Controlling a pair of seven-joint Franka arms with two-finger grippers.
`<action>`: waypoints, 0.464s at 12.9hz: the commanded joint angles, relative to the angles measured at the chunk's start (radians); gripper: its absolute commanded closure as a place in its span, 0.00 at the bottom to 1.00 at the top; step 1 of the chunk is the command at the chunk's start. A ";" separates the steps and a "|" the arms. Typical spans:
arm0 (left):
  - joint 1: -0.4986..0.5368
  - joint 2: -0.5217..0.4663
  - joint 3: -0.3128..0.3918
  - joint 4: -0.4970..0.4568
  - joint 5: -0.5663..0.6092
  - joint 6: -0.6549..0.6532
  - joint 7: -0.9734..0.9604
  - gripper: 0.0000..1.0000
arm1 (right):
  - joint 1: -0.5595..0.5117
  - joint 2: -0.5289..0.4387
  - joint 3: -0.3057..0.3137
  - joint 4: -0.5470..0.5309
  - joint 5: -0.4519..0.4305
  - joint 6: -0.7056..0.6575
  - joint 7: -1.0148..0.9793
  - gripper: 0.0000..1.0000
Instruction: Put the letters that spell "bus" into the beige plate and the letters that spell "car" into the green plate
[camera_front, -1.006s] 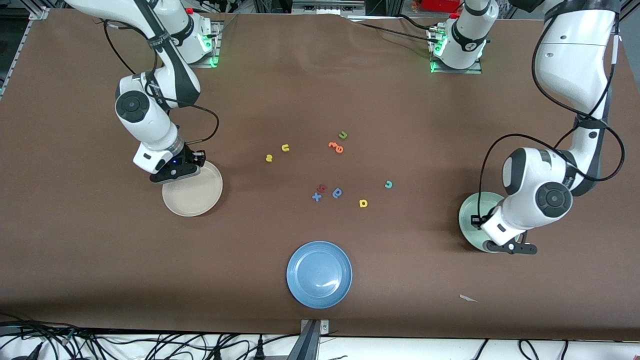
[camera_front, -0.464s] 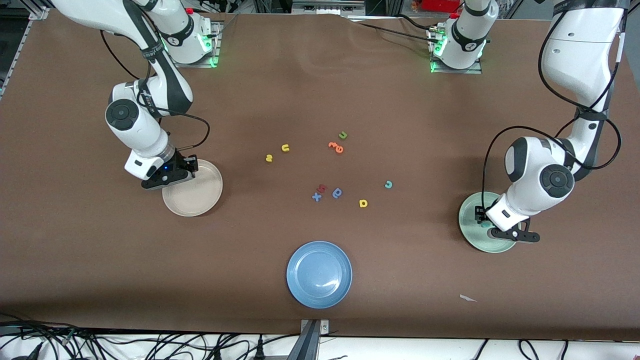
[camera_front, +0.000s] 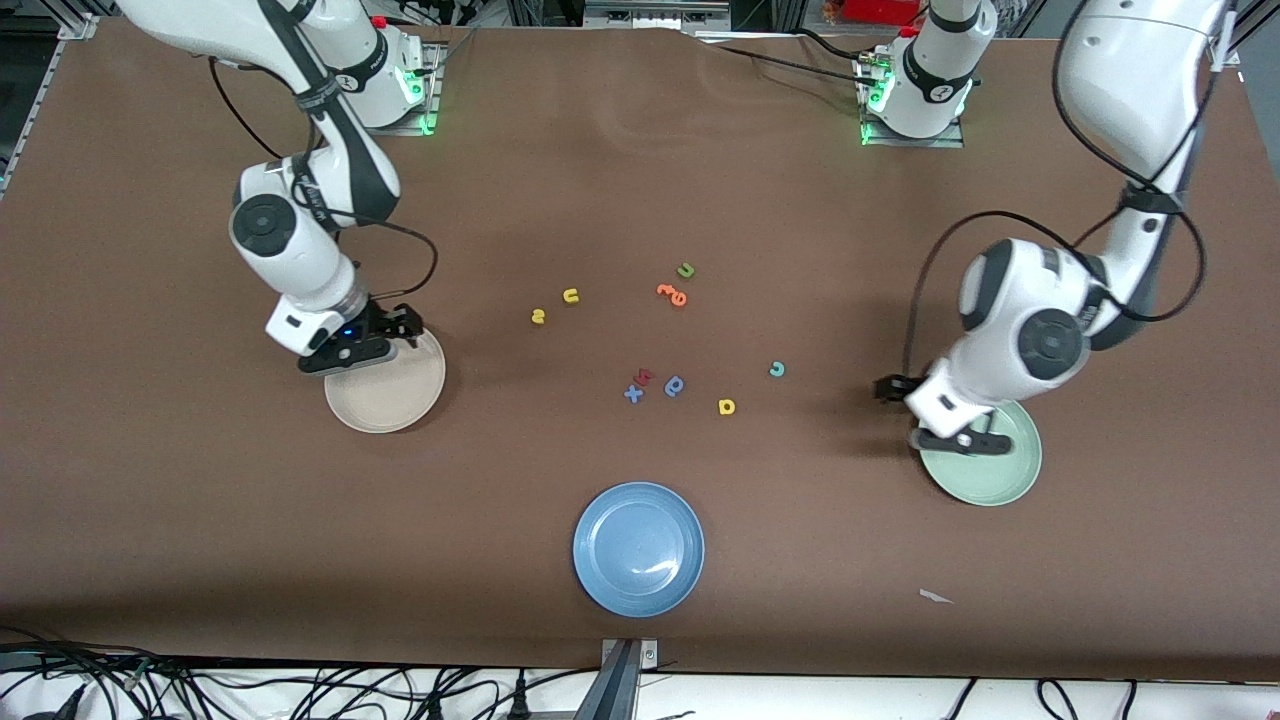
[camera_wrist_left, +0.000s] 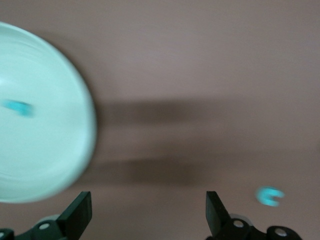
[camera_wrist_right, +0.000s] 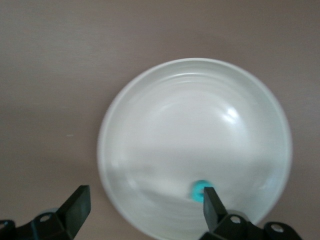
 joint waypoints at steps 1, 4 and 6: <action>0.007 -0.027 -0.095 -0.072 0.030 0.012 -0.165 0.00 | 0.004 0.020 0.084 0.011 0.000 -0.015 0.187 0.00; -0.034 -0.024 -0.125 -0.143 0.090 0.139 -0.315 0.00 | 0.030 0.051 0.166 0.021 -0.014 -0.010 0.406 0.00; -0.061 0.017 -0.126 -0.137 0.188 0.176 -0.415 0.01 | 0.096 0.071 0.166 0.032 -0.020 -0.009 0.503 0.00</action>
